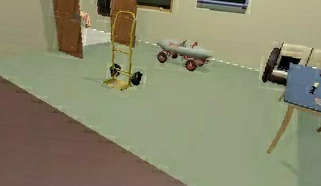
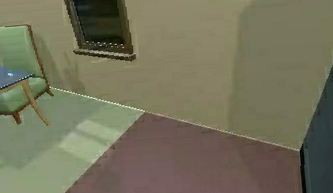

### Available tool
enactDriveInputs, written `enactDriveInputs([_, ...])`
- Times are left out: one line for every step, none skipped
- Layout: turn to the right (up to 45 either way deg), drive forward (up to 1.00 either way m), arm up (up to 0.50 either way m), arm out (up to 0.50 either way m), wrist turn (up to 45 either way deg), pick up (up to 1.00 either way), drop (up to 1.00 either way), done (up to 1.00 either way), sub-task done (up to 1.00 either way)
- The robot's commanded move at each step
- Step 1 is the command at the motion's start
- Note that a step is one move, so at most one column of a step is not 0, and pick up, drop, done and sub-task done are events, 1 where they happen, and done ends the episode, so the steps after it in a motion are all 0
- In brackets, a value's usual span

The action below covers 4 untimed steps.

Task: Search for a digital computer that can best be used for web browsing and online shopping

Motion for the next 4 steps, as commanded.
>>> enactDriveInputs([21.0,0.0,0.0,0.0,0.0,0.0,0.0,0.0,0.0])
enactDriveInputs([0.0,1.0,0.0,0.0,0.0,0.0,0.0,0.0,0.0])
enactDriveInputs([0.0,0.7,0.0,0.0,0.0,0.0,0.0,0.0,0.0])
enactDriveInputs([0.0,1.0,0.0,0.0,0.0,0.0,0.0,0.0,0.0])
